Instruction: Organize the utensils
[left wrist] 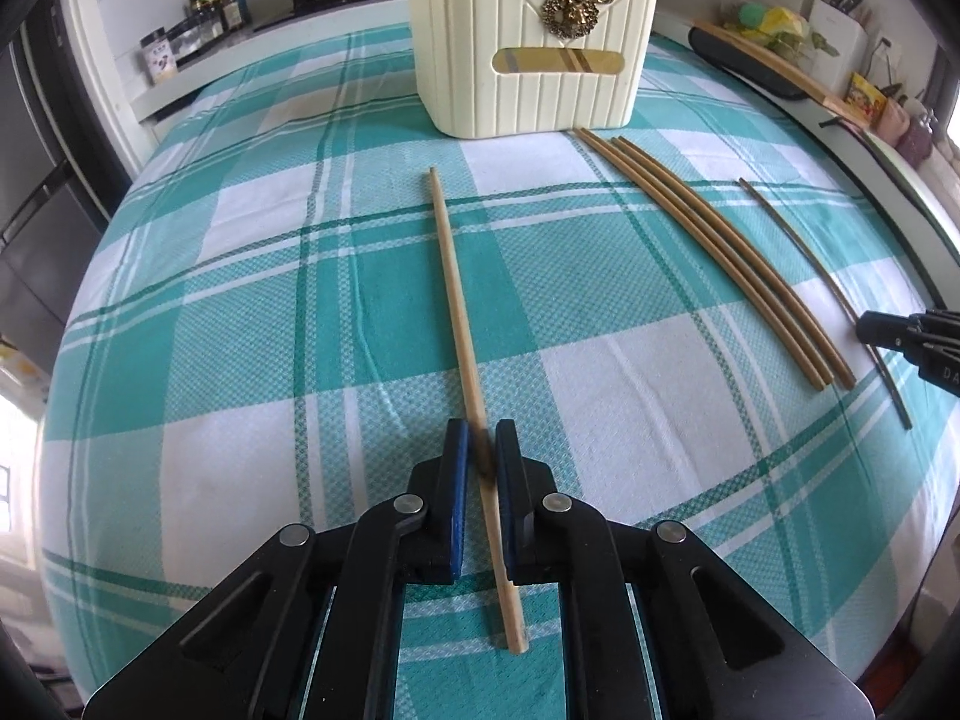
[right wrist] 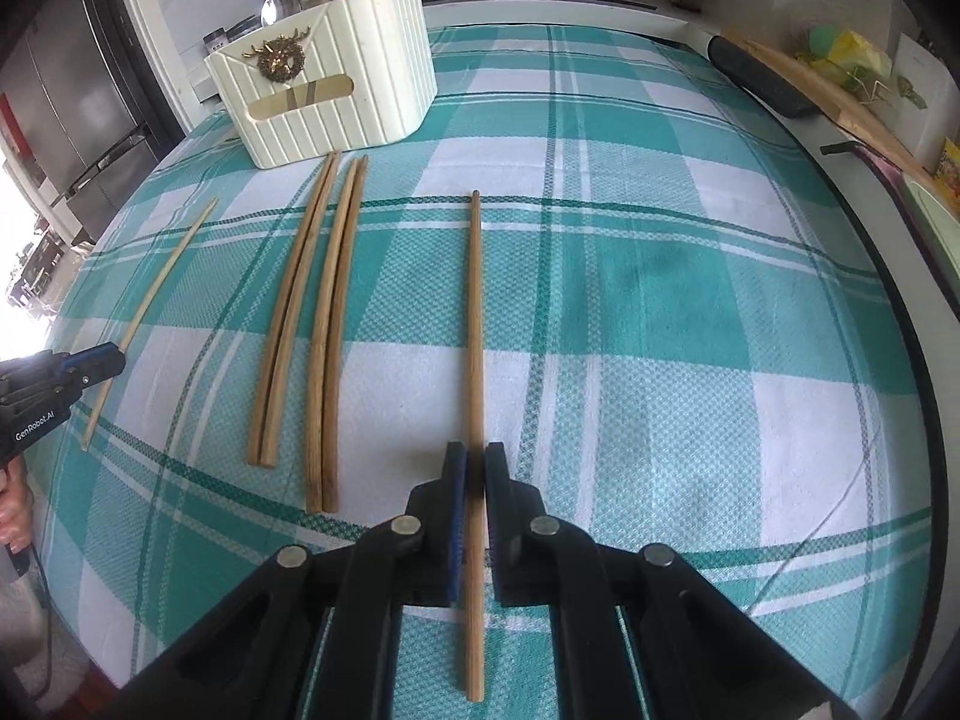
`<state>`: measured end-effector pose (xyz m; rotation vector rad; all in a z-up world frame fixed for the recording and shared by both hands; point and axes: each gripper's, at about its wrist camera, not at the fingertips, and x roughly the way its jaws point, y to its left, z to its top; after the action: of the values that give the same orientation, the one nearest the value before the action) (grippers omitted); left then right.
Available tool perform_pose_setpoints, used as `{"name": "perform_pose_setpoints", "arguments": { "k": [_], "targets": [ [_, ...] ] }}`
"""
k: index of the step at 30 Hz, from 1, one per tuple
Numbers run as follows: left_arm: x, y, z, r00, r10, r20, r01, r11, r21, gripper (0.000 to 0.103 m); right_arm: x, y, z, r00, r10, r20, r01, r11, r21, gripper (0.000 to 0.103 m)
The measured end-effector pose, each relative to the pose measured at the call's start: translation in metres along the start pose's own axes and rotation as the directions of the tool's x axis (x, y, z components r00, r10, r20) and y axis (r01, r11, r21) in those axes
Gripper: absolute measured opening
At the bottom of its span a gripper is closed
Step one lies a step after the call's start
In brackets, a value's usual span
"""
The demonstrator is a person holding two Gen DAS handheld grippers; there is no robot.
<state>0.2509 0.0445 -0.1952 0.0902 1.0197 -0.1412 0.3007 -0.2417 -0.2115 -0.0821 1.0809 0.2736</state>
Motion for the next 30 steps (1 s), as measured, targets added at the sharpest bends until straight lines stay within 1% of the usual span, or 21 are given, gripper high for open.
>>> {"name": "perform_pose_setpoints", "arguments": {
  "k": [5,13,19,21,25,26,27,28,29,30],
  "targets": [
    [-0.001,0.001,-0.003,1.000,0.020,0.001,-0.020,1.000,0.022,0.008,0.001,0.003,0.002,1.000,-0.010,-0.017,0.009,1.000,-0.023,0.006],
    [-0.002,0.002,-0.005,0.999,0.036,-0.007,-0.036,0.998,0.058,0.008,0.003,0.005,0.007,0.998,-0.019,-0.064,0.013,0.996,-0.093,0.006],
    [-0.006,0.011,-0.012,0.999,0.048,-0.021,-0.046,0.995,0.088,0.008,0.004,0.001,0.009,0.995,-0.016,-0.101,0.005,0.994,-0.105,0.006],
    [-0.008,0.018,-0.014,0.998,0.051,-0.028,-0.049,0.995,0.082,0.008,0.005,-0.001,0.009,0.994,-0.017,-0.109,0.005,0.994,-0.107,0.006],
    [-0.010,0.025,-0.016,0.999,0.032,-0.043,-0.029,0.997,0.067,0.009,0.005,-0.003,0.010,0.993,-0.013,-0.114,0.002,0.995,-0.098,0.006],
    [-0.010,0.026,-0.016,0.999,0.027,-0.047,-0.024,0.998,0.063,0.011,0.006,-0.003,0.011,0.993,-0.010,-0.118,-0.001,0.996,-0.093,0.007],
    [-0.010,0.027,-0.016,0.998,0.019,-0.052,-0.016,0.998,0.060,0.018,0.006,-0.003,0.012,0.992,-0.002,-0.123,-0.009,0.996,-0.090,0.011],
    [-0.011,0.028,-0.015,0.998,0.009,-0.054,-0.006,0.998,0.058,0.024,0.007,-0.002,0.014,0.992,0.008,-0.127,-0.020,0.996,-0.091,0.017],
    [-0.012,0.029,-0.015,0.999,-0.001,-0.053,0.004,0.998,0.055,0.038,0.008,-0.001,0.015,0.991,0.012,-0.132,-0.025,0.995,-0.095,0.021],
    [-0.013,0.030,-0.014,0.999,-0.011,-0.049,0.014,0.998,0.054,0.050,0.008,0.001,0.017,0.990,0.010,-0.138,-0.024,0.995,-0.101,0.030]
  ]
}}
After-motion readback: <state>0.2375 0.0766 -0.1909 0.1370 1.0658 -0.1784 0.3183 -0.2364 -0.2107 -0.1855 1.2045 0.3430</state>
